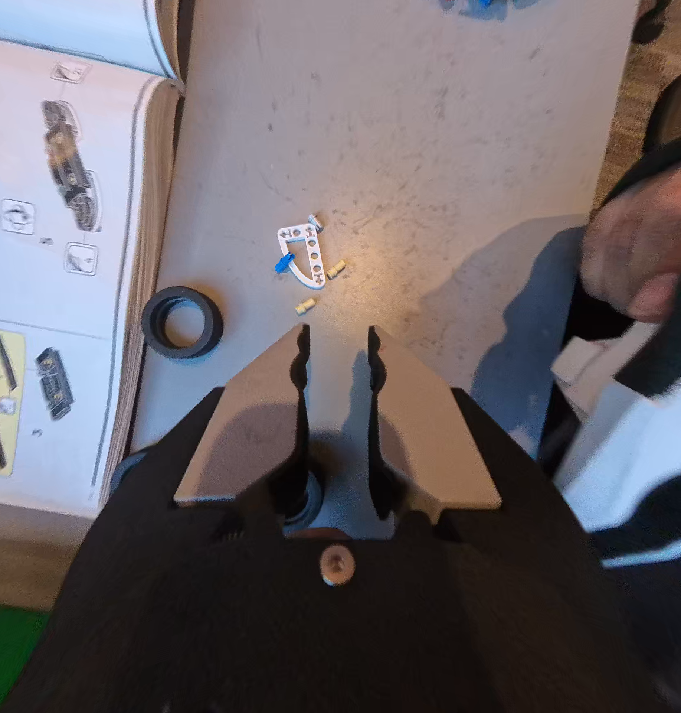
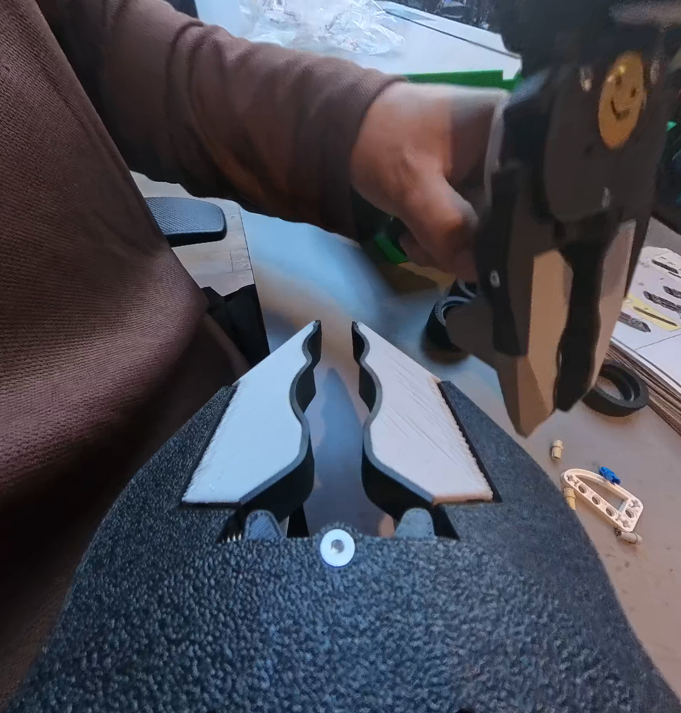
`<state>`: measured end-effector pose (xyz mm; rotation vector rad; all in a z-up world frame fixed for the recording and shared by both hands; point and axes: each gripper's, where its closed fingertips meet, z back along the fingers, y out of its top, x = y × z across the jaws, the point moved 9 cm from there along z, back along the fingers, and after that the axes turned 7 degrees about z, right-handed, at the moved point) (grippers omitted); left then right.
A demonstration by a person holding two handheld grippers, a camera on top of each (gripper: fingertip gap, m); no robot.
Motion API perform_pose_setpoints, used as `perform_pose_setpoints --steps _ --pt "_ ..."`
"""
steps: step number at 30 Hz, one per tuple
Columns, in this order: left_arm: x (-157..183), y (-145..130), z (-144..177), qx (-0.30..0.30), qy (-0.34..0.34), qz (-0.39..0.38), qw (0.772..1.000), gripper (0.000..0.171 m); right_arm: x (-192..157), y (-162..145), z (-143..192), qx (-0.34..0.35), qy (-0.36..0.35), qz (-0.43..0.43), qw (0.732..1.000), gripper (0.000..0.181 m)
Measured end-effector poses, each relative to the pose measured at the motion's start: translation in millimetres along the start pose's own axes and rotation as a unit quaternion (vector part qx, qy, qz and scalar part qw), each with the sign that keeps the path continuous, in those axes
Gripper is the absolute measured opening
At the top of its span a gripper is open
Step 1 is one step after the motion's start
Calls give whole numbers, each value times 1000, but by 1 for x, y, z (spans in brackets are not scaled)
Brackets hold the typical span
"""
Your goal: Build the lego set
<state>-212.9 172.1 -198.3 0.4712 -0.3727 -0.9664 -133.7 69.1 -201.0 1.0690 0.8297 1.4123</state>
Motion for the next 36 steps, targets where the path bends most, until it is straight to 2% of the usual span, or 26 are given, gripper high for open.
perform_pose_setpoints --steps 4,6,8,10,15,18,24,28,31,36 --pt "-2 -4 55 81 28 23 996 26 3 0 1 8 -15 2 1000 16" --pt "-12 -16 87 117 57 48 990 34 6 -2 2 5 -37 9 999 17" --pt "-26 -37 116 150 101 73 981 47 11 -4 2 -1 -62 14 998 19" --pt "-39 -62 140 189 137 103 967 52 18 -6 3 -6 -84 10 996 21" --pt "-73 -120 178 247 197 223 922 54 38 -10 -2 -30 -128 4 991 24" --pt "-86 -141 193 265 224 254 903 53 48 -11 -8 -51 -146 15 988 26" --pt "-105 -171 213 254 274 266 889 54 63 -15 -22 -91 -170 53 980 26" --pt "-113 -182 224 263 275 282 880 54 70 -19 -32 -95 -165 51 980 25" --pt "-121 -190 226 227 283 288 886 52 74 -20 -35 -91 -162 45 982 24" --pt "-138 -195 229 139 296 273 905 39 78 -21 -35 -81 -155 32 984 22"
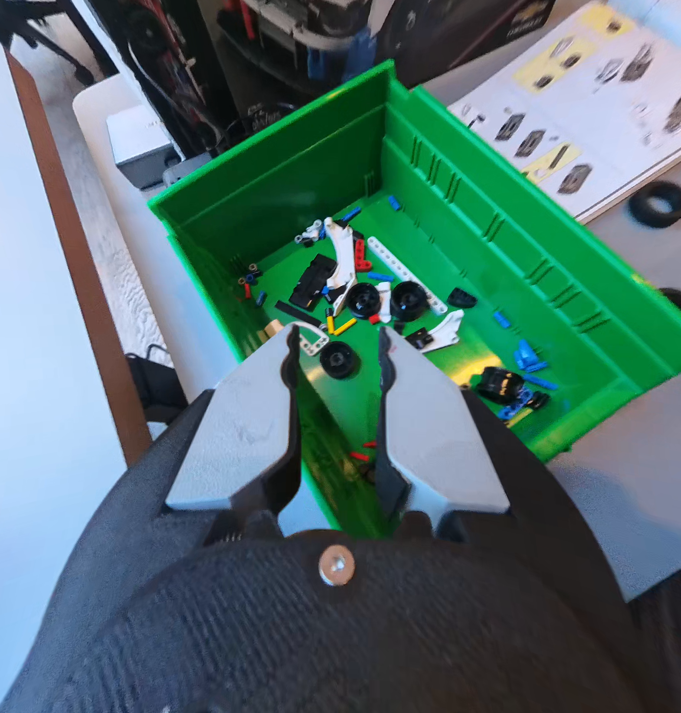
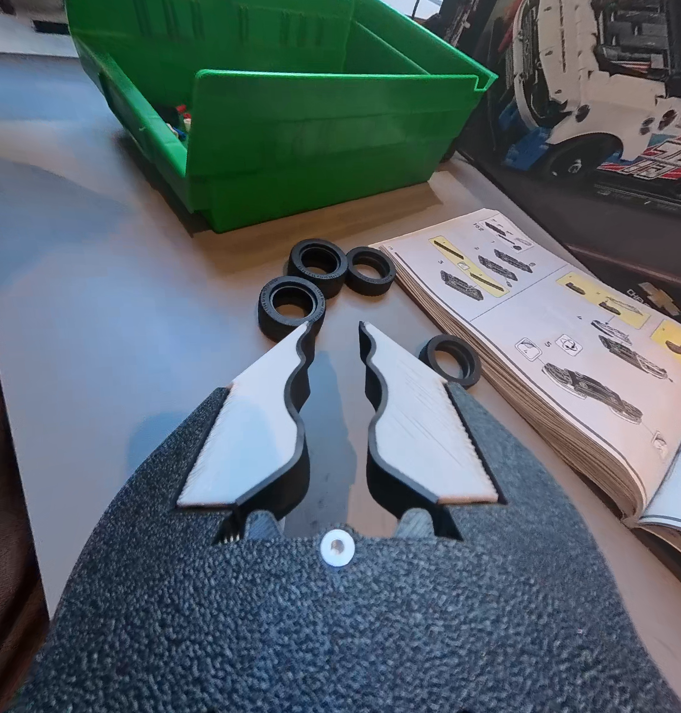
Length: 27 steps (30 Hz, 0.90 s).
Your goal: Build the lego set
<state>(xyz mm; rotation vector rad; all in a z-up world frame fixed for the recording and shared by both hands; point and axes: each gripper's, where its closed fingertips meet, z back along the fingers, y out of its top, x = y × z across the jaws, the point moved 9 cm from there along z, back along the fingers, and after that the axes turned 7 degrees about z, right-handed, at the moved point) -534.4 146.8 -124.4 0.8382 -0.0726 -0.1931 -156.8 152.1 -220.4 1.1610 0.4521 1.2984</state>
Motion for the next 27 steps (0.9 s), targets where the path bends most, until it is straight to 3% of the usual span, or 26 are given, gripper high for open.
perform_pose_setpoints --steps 4,7,12,22,27 --pt "2 4 -9 -59 -57 -28 996 35 -2 1 2 8 3 4 1000 22" --pt "7 0 -20 -138 -66 -65 986 35 -6 3 2 15 11 12 1000 21" --pt "16 -16 -38 -271 -84 -90 955 34 -7 3 3 16 12 13 1000 20" --pt "57 -42 -51 -425 -164 -209 865 20 -5 3 5 26 16 3 1000 20" --pt "63 -52 -59 -446 -148 -220 855 23 -6 4 8 36 18 -3 999 19"
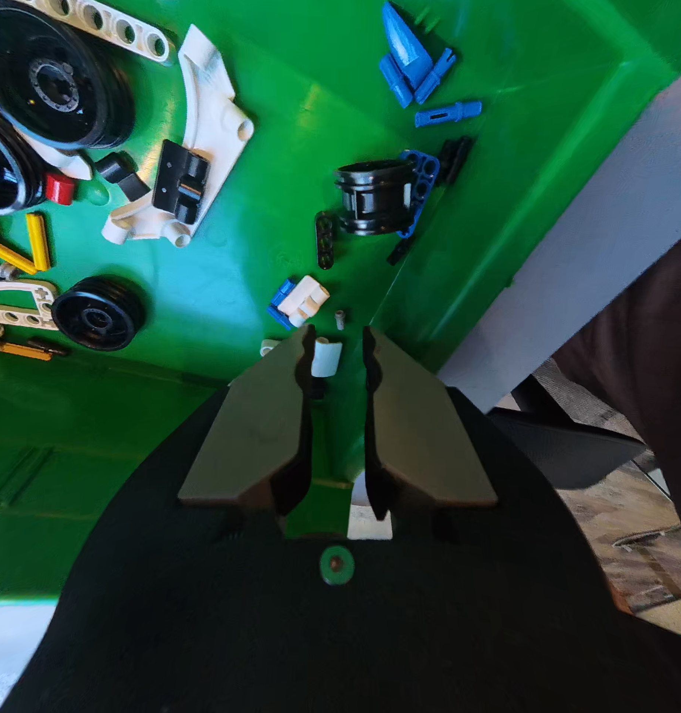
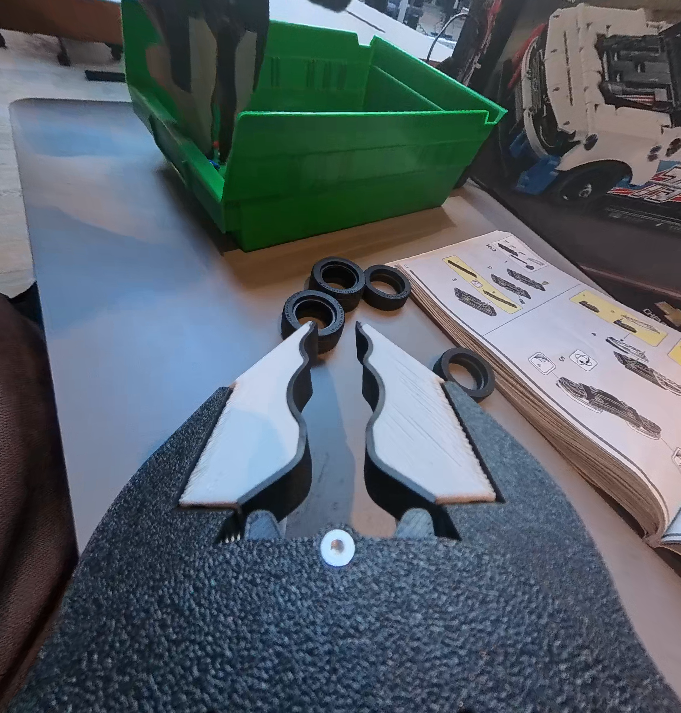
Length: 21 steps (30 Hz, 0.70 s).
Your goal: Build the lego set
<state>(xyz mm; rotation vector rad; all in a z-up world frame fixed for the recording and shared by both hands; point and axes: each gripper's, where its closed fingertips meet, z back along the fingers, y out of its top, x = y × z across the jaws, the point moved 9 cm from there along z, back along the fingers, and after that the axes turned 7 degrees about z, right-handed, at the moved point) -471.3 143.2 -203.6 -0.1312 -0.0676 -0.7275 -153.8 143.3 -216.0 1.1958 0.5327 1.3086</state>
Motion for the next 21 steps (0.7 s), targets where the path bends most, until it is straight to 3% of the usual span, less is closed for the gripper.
perform_pose_setpoints --steps 10,14,16,21 --pt "1 2 -11 1 44 6 999 0 -2 1 2 7 10 -8 1000 19" --pt "2 -1 -11 13 31 13 999 0 -2 1 3 11 14 -11 1000 19" --pt "3 -2 -10 18 23 17 999 12 -3 1 4 12 16 -14 1000 19" --pt "5 1 -9 32 65 -21 997 13 -4 1 7 15 20 -20 999 17"
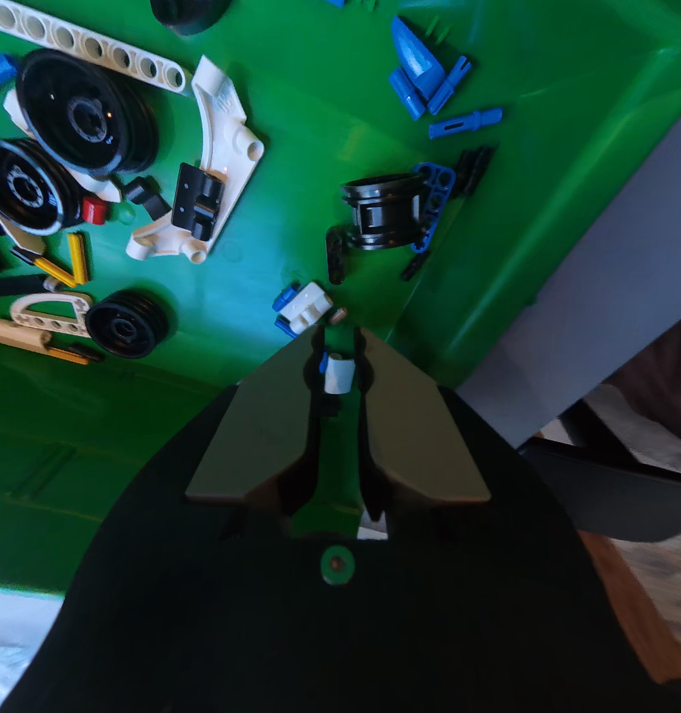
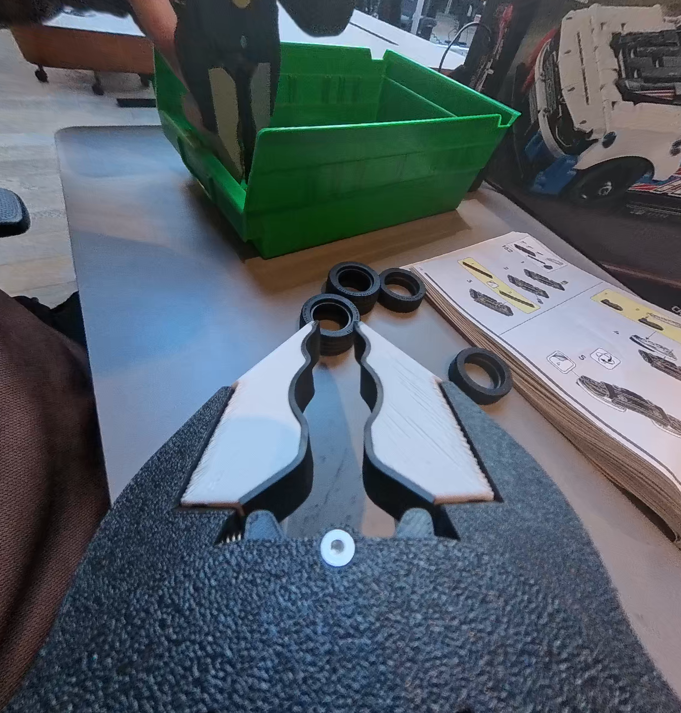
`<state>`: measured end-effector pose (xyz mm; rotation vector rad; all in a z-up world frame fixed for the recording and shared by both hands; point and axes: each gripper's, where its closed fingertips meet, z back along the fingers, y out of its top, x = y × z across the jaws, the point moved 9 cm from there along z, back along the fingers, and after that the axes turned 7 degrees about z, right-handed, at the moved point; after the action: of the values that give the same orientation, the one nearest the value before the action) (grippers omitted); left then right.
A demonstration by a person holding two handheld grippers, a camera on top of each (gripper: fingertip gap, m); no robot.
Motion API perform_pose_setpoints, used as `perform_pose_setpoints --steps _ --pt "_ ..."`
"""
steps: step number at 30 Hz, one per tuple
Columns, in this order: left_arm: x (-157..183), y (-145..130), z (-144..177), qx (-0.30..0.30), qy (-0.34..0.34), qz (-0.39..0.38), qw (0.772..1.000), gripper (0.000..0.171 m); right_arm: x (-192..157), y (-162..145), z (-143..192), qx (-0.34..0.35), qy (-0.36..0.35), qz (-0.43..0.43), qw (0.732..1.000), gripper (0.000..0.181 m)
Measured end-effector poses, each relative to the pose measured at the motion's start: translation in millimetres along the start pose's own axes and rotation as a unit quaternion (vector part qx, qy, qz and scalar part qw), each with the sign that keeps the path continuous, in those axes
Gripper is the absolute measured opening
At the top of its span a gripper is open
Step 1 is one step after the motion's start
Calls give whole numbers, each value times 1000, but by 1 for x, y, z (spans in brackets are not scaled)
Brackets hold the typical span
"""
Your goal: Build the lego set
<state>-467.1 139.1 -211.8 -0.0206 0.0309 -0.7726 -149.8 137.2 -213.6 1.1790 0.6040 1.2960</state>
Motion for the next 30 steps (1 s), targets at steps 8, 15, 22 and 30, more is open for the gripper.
perform_pose_setpoints --steps 8,15,22,30 --pt "0 4 6 16 32 -57 998 15 0 0 2 0 4 -6 1000 16" --pt "0 8 4 19 9 -71 997 14 0 0 2 2 7 -10 1000 15" --pt "0 3 8 15 16 -92 995 16 1 -1 3 3 8 -14 1000 15" --pt "3 5 -3 2 13 -110 994 14 1 -1 3 4 9 -17 1000 15"
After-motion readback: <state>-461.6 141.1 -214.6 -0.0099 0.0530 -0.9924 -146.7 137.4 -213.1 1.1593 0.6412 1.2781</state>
